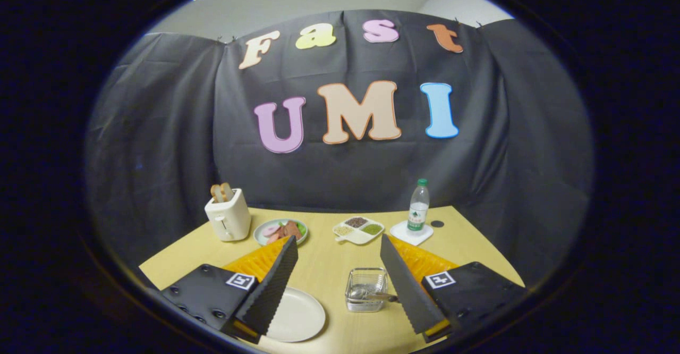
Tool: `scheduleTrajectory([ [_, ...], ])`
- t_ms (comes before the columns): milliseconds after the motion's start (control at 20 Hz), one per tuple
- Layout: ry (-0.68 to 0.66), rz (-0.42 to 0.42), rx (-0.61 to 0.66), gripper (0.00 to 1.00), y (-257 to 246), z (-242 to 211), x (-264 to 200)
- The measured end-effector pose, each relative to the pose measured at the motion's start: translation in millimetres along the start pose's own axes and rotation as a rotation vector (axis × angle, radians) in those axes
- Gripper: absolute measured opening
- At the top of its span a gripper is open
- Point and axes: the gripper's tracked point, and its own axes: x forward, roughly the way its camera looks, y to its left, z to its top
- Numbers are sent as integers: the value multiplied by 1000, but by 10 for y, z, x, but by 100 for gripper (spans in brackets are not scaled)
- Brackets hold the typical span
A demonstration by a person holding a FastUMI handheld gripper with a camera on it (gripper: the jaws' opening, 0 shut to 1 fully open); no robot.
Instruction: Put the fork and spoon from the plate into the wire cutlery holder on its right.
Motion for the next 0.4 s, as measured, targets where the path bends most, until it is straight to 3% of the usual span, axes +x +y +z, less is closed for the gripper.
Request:
scheduleTrajectory([
  [400,-79,6,-11,100,108,211,61],
])
